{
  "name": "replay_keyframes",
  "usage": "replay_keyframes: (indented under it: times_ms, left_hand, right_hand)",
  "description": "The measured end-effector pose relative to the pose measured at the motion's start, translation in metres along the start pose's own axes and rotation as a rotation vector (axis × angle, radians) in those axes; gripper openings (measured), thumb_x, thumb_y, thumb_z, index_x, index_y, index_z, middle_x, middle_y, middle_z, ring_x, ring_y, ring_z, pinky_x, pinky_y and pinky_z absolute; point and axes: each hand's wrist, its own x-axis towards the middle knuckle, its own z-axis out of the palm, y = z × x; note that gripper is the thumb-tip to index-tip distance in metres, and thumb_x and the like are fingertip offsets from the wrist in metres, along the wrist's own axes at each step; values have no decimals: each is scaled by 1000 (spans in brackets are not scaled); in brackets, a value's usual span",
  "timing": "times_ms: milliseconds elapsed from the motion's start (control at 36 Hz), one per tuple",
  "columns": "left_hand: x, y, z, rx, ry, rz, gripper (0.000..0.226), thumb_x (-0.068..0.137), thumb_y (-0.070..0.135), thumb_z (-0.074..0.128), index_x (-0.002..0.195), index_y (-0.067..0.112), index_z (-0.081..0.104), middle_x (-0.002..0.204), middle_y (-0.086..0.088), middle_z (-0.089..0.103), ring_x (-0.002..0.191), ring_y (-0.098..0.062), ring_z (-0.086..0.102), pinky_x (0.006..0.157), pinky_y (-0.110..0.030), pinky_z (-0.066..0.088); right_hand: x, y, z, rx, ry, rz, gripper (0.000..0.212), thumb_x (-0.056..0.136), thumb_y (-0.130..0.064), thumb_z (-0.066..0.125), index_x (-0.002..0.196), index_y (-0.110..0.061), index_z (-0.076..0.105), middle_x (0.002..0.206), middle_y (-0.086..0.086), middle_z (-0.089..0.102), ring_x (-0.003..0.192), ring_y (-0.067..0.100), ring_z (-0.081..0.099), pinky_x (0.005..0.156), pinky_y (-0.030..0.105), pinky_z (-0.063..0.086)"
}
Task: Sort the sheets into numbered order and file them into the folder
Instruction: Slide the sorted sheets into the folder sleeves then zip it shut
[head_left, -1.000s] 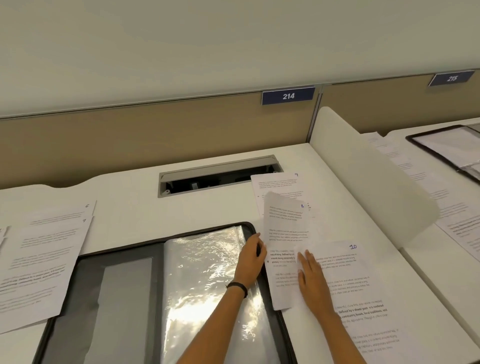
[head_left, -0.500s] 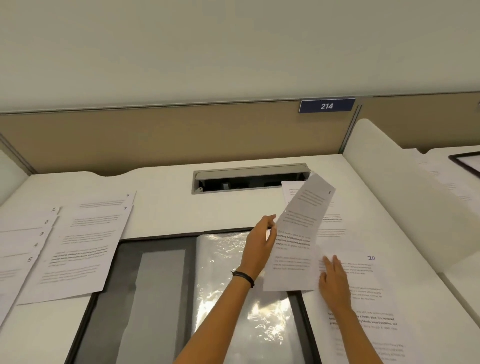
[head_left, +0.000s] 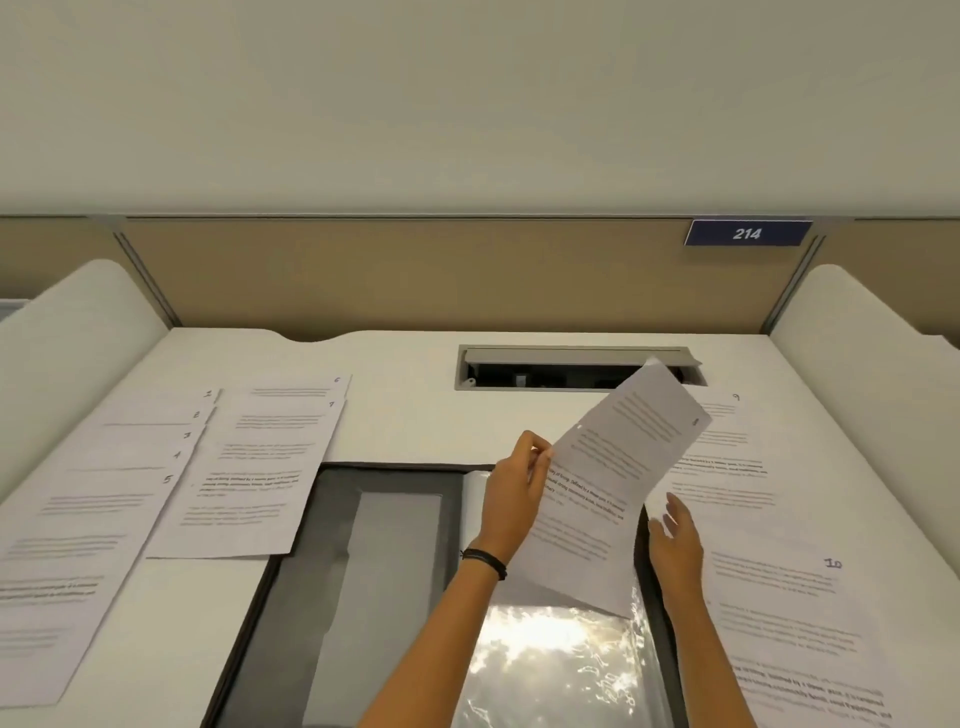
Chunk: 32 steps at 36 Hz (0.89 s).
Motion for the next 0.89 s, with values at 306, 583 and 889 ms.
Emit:
replay_keyframes:
  times_ms: [306, 583, 889]
  left_hand:
    - [-26, -19, -54, -230, 139, -195, 15, 99, 23, 48, 85, 19, 48, 67, -5, 63, 57, -8, 57, 52, -20, 45]
    - [-42, -43, -93, -291, 240, -277, 17, 99, 20, 49, 89, 7, 51, 69, -4, 60, 57, -8, 54, 54, -17, 45]
    - [-57, -66, -116, -314, 202, -367, 10, 99, 23, 47, 97, 14, 53, 81, 0, 70, 71, -11, 68, 61, -20, 53]
  right_hand:
    - [-29, -23, 40, 296, -187, 121, 45, 95, -7, 50, 137, -20, 39, 119, 5, 56, 106, 25, 55, 86, 37, 44]
    - [-54, -30, 63, 243, -359, 118, 22, 94, -4, 53, 115, -8, 58, 99, 5, 70, 88, 21, 66, 61, 26, 51]
    - [-65, -34, 90, 250, -291, 138, 21, 93, -1, 51, 106, -10, 65, 97, 7, 70, 87, 28, 67, 71, 36, 54]
